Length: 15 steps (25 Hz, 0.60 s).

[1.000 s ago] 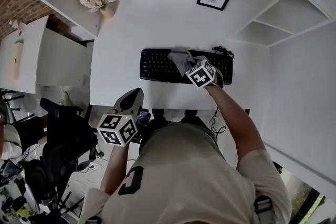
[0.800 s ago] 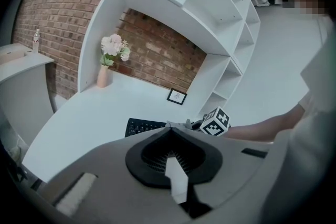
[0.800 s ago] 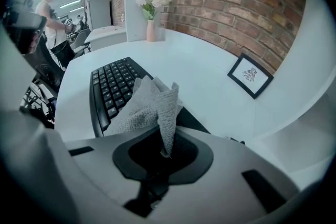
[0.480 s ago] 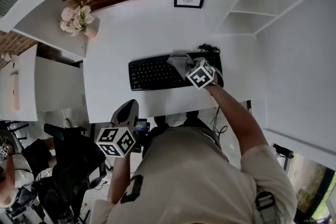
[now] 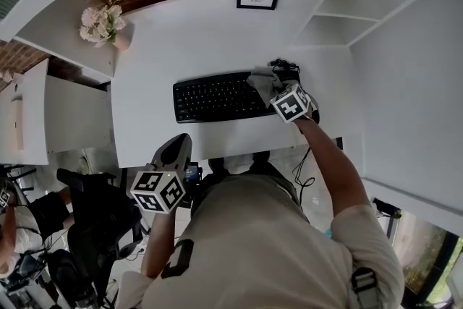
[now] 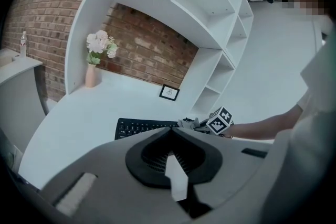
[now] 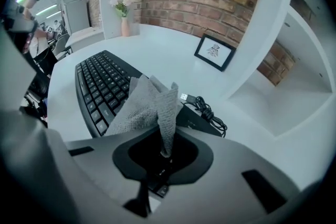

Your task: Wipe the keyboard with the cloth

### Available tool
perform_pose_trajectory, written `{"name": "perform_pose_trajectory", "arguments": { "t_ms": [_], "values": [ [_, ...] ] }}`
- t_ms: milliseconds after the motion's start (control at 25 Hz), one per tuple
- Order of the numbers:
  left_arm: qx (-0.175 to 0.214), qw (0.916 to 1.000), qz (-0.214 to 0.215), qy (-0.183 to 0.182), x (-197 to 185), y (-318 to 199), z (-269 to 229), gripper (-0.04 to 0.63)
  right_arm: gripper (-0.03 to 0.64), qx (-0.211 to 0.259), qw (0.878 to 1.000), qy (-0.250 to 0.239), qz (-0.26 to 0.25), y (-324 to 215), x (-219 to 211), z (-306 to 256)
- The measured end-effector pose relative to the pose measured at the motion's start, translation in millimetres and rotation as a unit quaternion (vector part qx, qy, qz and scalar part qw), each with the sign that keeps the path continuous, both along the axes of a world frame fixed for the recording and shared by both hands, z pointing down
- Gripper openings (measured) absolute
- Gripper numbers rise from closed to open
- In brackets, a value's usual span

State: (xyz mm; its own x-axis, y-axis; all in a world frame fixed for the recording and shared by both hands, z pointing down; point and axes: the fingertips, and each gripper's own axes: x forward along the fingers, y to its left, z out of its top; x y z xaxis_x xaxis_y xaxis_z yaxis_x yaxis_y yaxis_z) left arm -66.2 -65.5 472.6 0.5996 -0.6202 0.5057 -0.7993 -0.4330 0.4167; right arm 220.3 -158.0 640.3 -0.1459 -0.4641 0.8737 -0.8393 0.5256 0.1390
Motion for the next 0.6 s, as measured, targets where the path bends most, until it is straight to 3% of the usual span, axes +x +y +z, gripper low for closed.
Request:
{"name": "perform_pose_trajectory", "arguments": {
  "t_ms": [600],
  "values": [
    [0.010,0.9999,-0.014,-0.002,-3.7,5.2,-6.6,0.005,0.025,0.002,0.997,0.011,0.077,18.2,72.3,-1.5]
  ]
}}
